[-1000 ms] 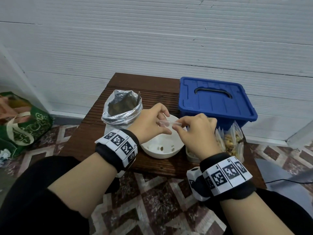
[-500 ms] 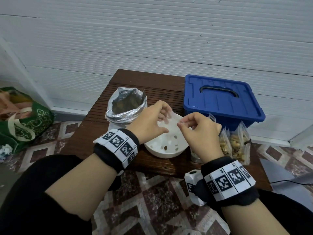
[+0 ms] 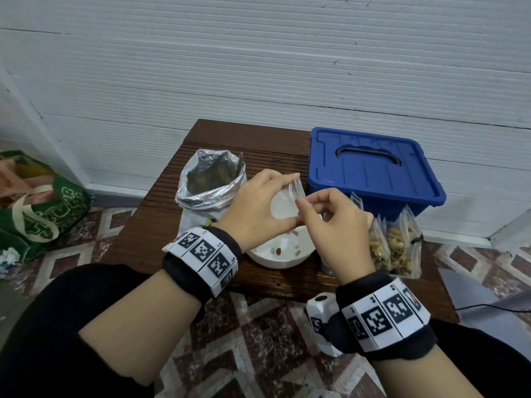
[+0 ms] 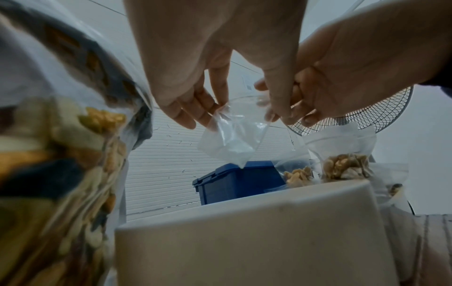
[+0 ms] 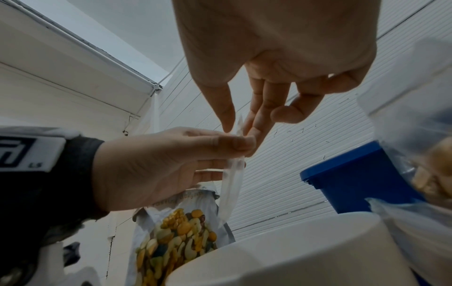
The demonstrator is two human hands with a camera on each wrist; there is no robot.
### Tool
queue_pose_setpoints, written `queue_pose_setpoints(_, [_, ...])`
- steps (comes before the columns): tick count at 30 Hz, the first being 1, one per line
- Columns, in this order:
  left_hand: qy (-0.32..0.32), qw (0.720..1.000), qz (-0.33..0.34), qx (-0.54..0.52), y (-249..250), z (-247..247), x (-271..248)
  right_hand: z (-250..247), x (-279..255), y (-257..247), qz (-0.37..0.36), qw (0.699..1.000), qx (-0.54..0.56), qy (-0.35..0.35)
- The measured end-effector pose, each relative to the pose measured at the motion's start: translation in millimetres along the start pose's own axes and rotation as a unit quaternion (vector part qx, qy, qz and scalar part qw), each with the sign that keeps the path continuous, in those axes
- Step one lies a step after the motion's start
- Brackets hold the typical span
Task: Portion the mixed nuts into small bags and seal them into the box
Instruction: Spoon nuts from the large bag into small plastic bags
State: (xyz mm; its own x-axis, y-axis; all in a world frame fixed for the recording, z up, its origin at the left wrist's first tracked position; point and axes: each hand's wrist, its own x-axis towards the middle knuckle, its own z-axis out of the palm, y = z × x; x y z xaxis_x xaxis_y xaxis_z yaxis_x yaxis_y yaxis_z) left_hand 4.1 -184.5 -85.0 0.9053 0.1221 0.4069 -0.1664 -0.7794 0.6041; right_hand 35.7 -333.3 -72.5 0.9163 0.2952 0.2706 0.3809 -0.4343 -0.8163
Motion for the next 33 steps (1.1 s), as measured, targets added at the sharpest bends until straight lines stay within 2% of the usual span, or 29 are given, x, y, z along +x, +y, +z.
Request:
queue_pose_setpoints(5, [-0.001, 0.999, 0.037, -0.014, 0.3, 0.3, -1.1, -4.4, 0.0, -0.6, 0.003, 1.000, 0.015, 0.018])
queue_pose_setpoints(9, [0.002, 0.999, 0.040, -0.036, 1.2, -1.6, -1.2, -8.8, 2.3, 1.7, 0.015, 1.000, 0.012, 0.025])
queue_pose_setpoints(19, [-0.014, 0.999, 0.003, -0.041, 11.6, -3.2, -3.7, -9.0, 1.9, 0.1, 0.017, 0.998, 0.014, 0.067])
queue_pose_setpoints(25, [0.033, 0.997, 0.056, -0.044, 8.6, -1.7, -3.5, -7.6, 2.9, 2.5, 0.007, 0.997, 0.024, 0.067])
queue_pose_setpoints(33, [0.073, 0.994, 0.084, -0.021, 4.1, -3.2, -4.3, -9.4, 5.0, 2.0, 0.008, 0.997, 0.020, 0.069])
